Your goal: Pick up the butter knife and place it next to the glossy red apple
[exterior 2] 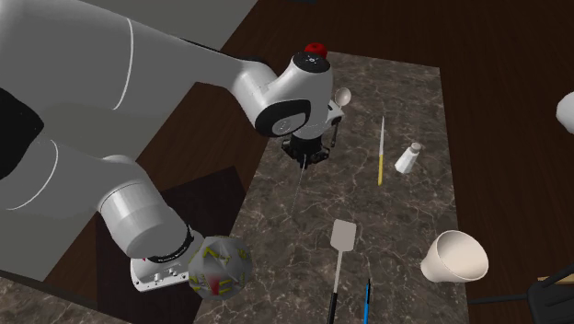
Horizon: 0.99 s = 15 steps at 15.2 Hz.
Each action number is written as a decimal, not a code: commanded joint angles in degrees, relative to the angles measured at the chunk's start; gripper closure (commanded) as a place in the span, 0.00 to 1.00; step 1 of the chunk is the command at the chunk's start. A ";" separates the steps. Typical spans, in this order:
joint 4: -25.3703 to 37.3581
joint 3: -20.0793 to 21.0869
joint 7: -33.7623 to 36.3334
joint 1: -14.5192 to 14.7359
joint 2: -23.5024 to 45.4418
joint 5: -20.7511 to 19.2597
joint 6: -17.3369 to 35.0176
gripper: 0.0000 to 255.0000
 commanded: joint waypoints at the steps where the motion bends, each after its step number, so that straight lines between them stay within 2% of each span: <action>1: 0.85 0.28 0.30 -0.08 -1.28 -0.18 -2.15 1.00; 15: 8.14 1.51 1.11 -0.22 -6.08 -0.42 -14.18 1.00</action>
